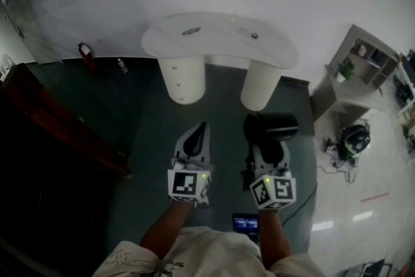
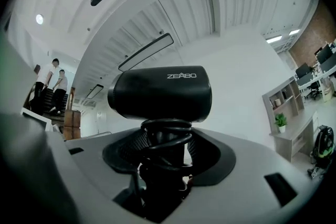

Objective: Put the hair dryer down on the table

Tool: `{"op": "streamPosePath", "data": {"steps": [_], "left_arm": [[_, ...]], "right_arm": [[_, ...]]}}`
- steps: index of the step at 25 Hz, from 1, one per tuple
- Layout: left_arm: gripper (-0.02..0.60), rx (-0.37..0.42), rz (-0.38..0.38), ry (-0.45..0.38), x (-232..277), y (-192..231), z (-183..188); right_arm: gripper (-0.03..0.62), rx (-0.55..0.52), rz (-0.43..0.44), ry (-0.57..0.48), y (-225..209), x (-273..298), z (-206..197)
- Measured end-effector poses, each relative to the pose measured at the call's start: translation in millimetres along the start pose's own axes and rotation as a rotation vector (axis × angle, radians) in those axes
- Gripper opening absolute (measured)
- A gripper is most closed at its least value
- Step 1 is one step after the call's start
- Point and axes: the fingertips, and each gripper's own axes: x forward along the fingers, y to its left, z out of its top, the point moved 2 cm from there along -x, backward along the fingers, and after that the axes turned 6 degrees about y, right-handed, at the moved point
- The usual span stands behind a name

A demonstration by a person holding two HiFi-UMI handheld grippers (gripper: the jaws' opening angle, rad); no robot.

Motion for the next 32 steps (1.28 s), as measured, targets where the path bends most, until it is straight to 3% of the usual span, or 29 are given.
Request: {"op": "streamPosePath", "data": {"steps": [9, 15, 25, 32], "left_arm": [[-0.003, -0.010, -0.016, -0.009, 85, 76, 5], [-0.003, -0.008, -0.039, -0.013, 124, 105, 3], [-0.003, -0.011, -0.058, -0.008, 189, 118, -9], [-0.003, 0.004, -0.048, -0.009, 277, 119, -9]], "right_arm": [[0.244, -0.098, -0.018, -0.023, 12, 113, 6], [0.244, -0.152, -0.060, 0.001, 11, 156, -1], [0.244, -0.139, -0.090, 0.045, -25, 219, -17], [0.244, -0.138, -0.065, 0.060, -78, 290, -5]]}}
